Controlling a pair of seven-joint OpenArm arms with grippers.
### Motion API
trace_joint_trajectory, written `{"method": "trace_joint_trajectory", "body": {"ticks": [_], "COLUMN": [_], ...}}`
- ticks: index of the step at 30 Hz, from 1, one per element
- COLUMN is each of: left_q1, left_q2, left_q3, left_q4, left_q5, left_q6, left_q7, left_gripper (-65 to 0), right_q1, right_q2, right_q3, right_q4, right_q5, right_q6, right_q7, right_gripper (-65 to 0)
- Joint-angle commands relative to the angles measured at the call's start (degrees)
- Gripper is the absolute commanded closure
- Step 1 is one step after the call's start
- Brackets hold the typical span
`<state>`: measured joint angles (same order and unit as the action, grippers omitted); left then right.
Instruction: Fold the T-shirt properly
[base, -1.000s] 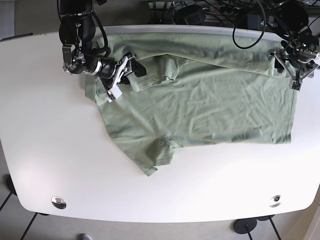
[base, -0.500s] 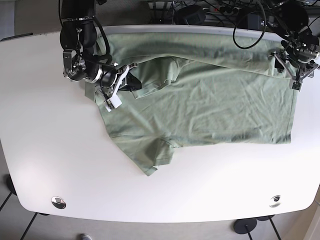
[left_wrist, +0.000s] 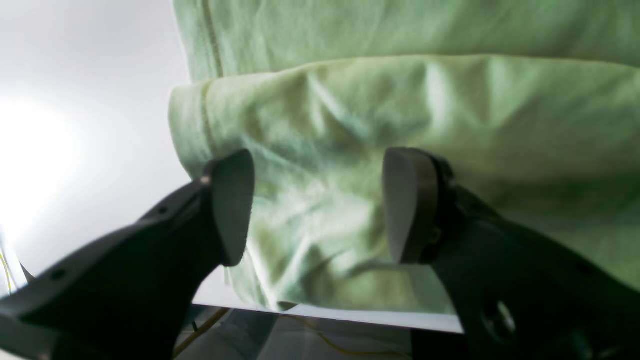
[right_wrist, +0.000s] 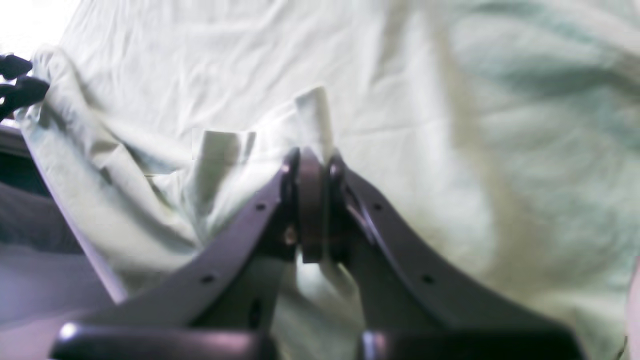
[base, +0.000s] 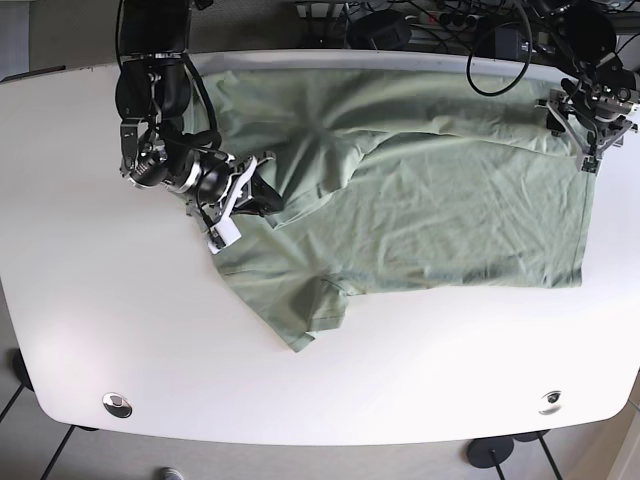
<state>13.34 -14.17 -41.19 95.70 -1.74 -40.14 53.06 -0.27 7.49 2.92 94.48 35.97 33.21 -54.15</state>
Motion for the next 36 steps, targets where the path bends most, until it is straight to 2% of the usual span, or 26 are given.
{"method": "trace_joint_trajectory", "body": {"ticks": [1,2,3,6,7,8,10,12,15,17,19,22,26,29,30,33,36], "left_q1": [-0.20,-0.20,-0.20,-0.20,-0.29,-0.38,-0.46,-0.55,-0.46,-0.38,-0.29,-0.46,-0.55,-0.55,-0.38,-0.38,-0.20], "left_q2": [-1.08,-1.08,-1.08,-1.08,-1.08,-1.08,-1.08,-1.08,-0.81,-0.38,1.12,2.79,3.14,3.14,3.14,3.05,3.23], "left_q3": [-0.26,-0.26,-0.17,-0.35,-0.35,-0.44,-0.44,-0.44,-0.44,-0.61,-2.28,-7.03,-10.55,-11.78,-11.78,-11.87,-11.78], "left_q4": [0.96,0.96,0.96,1.13,1.22,1.31,1.31,2.54,5.88,7.29,7.82,8.17,8.08,7.55,6.59,0.08,-4.23], "left_q5": [-0.33,-0.33,-0.33,-0.42,-0.42,-0.42,-0.50,-0.50,-0.50,-0.50,-0.42,-0.33,-0.33,-0.33,-0.33,-0.33,-0.15], "left_q6": [0.14,0.14,0.14,0.14,0.14,0.14,0.14,0.14,0.14,0.14,0.14,0.14,0.14,0.14,0.14,0.14,0.14], "left_q7": [-0.71,-0.71,-0.71,-0.71,-0.71,-0.71,-0.71,-0.71,-0.71,-0.71,-0.71,-0.71,-0.71,-0.71,-0.71,-1.59,-5.28], "left_gripper": [-37.2,-37.2,-37.2,-37.2,-37.2,-37.2,-37.2,-37.2,-37.2,-37.1,-36.5,-27.9,-20.1,-9.4,-7.6,-6.9,-6.9], "right_q1": [2.16,2.34,2.43,2.43,2.43,2.43,2.51,3.39,3.13,0.58,-3.81,-11.29,-20.96,-25.35,-26.58,-27.99,-27.73], "right_q2": [0.29,0.29,0.47,1.26,2.32,2.40,2.49,2.84,5.13,6.10,5.92,5.83,5.83,6.36,6.36,5.92,6.10], "right_q3": [0.03,0.12,0.12,0.29,1.08,2.40,5.65,8.64,10.14,11.63,13.92,15.76,15.94,16.03,16.03,15.94,15.59], "right_q4": [1.04,1.04,1.04,1.13,1.13,1.13,1.13,1.13,1.66,4.47,8.69,13.96,16.86,16.95,16.95,15.37,10.80], "right_q5": [0.83,0.83,0.83,0.83,1.35,1.35,0.83,0.39,-1.11,-0.84,-0.67,-0.67,-1.28,-1.28,-1.28,-1.28,-1.28], "right_q6": [0.41,0.41,0.41,0.41,0.41,0.41,0.41,0.41,0.41,0.41,0.50,0.50,0.50,0.50,0.50,0.50,0.50], "right_q7": [1.18,1.10,1.10,1.01,1.10,1.10,1.10,1.01,-1.81,-4.44,-4.88,-4.88,-4.79,-4.71,-4.71,-4.71,-2.60], "right_gripper": [-2.2,-3.8,-9.7,-31.1,-40.6,-45.3,-50.1,-50.1,-50.1,-50.1,-50.1,-50.1,-50.1,-49.8,-48.0,-32.2,-21.4]}}
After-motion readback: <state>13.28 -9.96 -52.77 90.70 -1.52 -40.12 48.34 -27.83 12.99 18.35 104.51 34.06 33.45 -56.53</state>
